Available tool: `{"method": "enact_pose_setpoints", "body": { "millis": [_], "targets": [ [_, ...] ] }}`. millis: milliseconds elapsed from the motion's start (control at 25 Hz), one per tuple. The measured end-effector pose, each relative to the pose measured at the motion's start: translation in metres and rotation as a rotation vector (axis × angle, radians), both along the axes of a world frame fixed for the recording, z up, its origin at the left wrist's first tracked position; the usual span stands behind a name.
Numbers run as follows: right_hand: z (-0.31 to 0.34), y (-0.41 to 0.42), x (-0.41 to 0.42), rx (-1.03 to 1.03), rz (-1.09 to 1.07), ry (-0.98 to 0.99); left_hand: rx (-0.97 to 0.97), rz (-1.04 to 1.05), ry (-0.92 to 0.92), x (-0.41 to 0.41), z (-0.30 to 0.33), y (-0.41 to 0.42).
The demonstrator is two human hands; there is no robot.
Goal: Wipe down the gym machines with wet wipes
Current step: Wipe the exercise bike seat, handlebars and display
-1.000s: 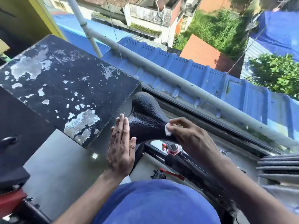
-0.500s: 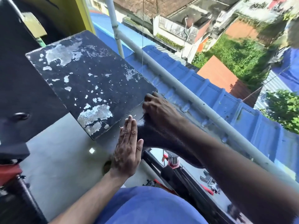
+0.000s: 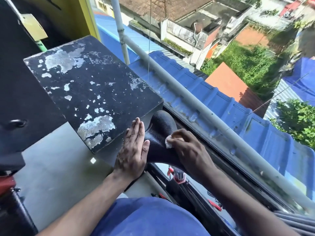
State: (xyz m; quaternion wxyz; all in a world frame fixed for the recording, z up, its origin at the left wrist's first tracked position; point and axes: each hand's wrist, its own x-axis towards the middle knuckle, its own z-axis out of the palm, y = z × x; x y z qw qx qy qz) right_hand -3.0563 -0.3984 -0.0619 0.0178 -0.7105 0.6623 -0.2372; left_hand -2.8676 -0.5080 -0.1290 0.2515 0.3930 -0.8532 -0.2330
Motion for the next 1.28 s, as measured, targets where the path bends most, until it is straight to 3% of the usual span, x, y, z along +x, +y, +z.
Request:
{"method": "enact_pose_setpoints", "body": {
  "millis": [80, 240, 360, 480, 640, 720, 840, 960, 1080, 1280],
  "targets": [
    [0.002, -0.037, -0.005, 0.038, 0.030, 0.073, -0.049, -0.063, -0.050, 0.004, -0.003, -0.002],
    [0.000, -0.121, -0.021, 0.167, -0.061, 0.006, -0.037, -0.084, -0.046, 0.006, -0.004, -0.005],
    [0.001, -0.103, -0.026, 0.111, -0.003, -0.043, -0.017, -0.107, -0.039, 0.008, -0.003, -0.004],
    [0.008, -0.031, -0.004, 0.112, -0.092, -0.174, 0.147, -0.153, -0.031, 0.010, 0.005, -0.011],
    [0.004, 0.035, -0.005, 0.226, -0.408, -0.316, 0.348, -0.435, -0.022, -0.013, 0.019, -0.066],
    [-0.004, 0.018, -0.008, 0.250, -0.488, -0.344, 0.395, -0.600, -0.061, -0.033, 0.022, -0.100],
    [-0.014, -0.048, 0.007, 0.131, -0.577, -0.354, 0.429, -0.776, -0.104, -0.062, 0.032, -0.144],
    [-0.009, -0.085, 0.024, 0.093, -0.623, -0.308, 0.523, -0.917, -0.119, -0.072, 0.033, -0.169],
    [-0.005, -0.047, 0.060, 0.078, -0.673, -0.096, 0.601, -0.971, -0.120, -0.080, 0.029, -0.179],
    [-0.014, -0.054, 0.122, 0.094, -0.735, -0.033, 0.406, -1.117, -0.243, -0.110, 0.036, -0.173]
  ]
}}
